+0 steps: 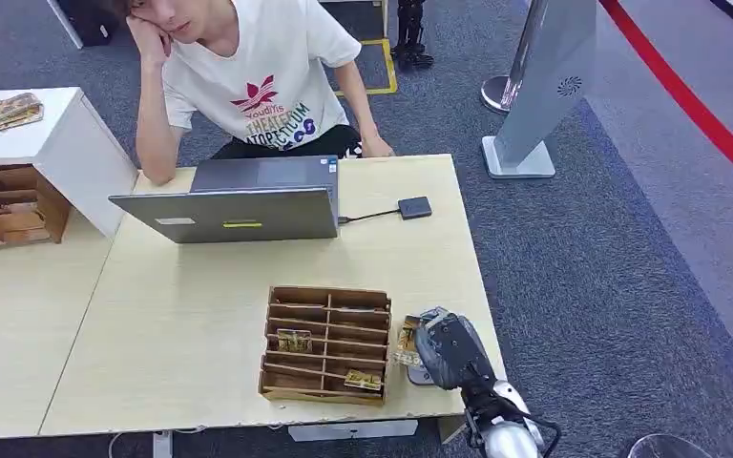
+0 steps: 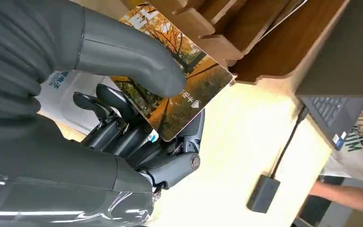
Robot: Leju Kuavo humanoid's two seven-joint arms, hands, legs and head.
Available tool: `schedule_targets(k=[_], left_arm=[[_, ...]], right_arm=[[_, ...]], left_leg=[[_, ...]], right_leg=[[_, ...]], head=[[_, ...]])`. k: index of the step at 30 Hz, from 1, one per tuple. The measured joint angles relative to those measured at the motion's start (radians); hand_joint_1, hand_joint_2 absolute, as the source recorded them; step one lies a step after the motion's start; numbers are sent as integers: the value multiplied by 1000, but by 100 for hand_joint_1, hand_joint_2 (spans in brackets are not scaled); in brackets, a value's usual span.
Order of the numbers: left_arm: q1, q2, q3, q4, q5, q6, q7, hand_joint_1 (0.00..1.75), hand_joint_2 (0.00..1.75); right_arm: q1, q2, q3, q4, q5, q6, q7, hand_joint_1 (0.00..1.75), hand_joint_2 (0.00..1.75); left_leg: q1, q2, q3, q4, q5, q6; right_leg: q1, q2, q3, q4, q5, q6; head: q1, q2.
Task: Pass the card to the sensor for recognition and then transmit it.
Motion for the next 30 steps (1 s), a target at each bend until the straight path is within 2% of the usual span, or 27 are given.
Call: schedule_targets(k=[16, 30], left_arm=[[-1, 0, 0, 0, -3, -4, 2, 0, 0], [-5, 0, -1, 0, -11, -11, 10, 0, 0]], right_arm=[[-15, 1, -3, 56, 28, -12, 10, 175, 175], [-46, 24, -44, 151, 93, -37, 18, 175, 175]], left_leg=[[0, 0, 0, 0, 0, 0], [0, 0, 0, 0, 0, 0]], right_leg=[[0, 0, 0, 0, 0, 0], [0, 0, 0, 0, 0, 0]], head=[[0, 0], [0, 0]])
